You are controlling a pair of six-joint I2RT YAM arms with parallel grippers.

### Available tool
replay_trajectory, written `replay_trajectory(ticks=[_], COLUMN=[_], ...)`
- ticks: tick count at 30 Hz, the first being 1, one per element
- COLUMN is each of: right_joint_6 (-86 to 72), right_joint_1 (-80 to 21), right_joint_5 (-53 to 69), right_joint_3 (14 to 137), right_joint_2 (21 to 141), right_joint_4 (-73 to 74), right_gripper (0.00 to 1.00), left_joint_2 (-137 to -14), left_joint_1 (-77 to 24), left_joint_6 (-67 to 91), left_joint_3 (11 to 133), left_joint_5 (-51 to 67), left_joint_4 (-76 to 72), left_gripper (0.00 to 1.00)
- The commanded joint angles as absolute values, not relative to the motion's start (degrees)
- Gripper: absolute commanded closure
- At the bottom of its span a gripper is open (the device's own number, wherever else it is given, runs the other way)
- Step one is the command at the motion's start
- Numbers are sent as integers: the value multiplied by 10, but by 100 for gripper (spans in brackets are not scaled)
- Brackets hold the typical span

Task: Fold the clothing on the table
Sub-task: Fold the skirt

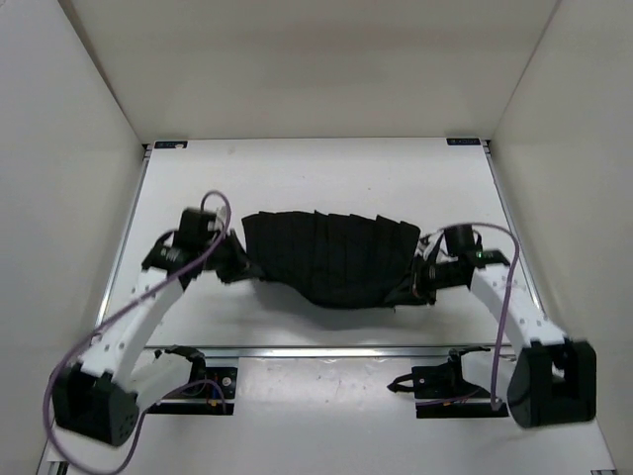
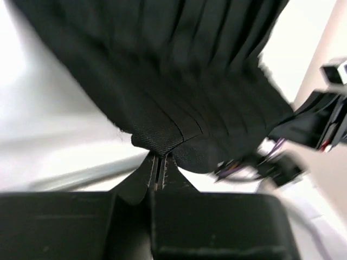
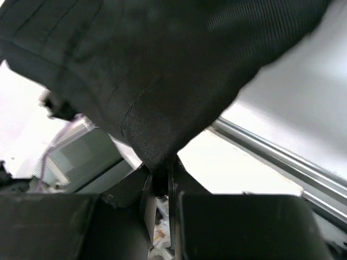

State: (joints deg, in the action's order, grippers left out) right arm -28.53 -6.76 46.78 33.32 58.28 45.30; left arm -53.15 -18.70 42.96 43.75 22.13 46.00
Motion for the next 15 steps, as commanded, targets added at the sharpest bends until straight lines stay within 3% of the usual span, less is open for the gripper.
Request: replay_trajectory(ticks=[1, 4, 5, 6, 7, 9, 10, 13, 14, 15], right_joint_6=[-248, -245, -250, -263, -276, -273, -282, -300, -303, -301], right_joint_1=[-41, -4, 13, 28, 36, 40, 45, 59, 60, 60], right_joint_5=[493, 485, 507, 495, 464, 423, 403, 386, 372, 350], right_joint_3=[473, 605, 653, 679, 726, 787, 799, 783, 763, 758], right_joint_2=[703, 851, 901, 928, 968, 1004, 1010, 992, 978, 971], right_joint_4=[432, 408, 379, 377, 374, 377, 372, 352, 352, 350], right_gripper=[100, 100, 91, 70, 57, 48, 44, 42, 34, 34], left_joint_2=[-674, -853, -928, -999, -1026, -1085, -1087, -1065, -1047, -1022], left_joint_1=[-130, -78, -75, -67, -55, -51, -48, -35, -33, -29], left_joint_6=[396, 383, 381, 381, 388, 432, 472, 530, 535, 529], left_joint_3=[552, 674, 739, 796, 816, 840, 829, 784, 756, 727], left_joint_5=[251, 274, 272, 299, 341, 396, 416, 444, 446, 439], left_joint_4=[410, 383, 392, 395, 377, 318, 262, 155, 142, 139], left_gripper=[96, 89, 75, 59, 57, 53, 43, 45, 45, 44])
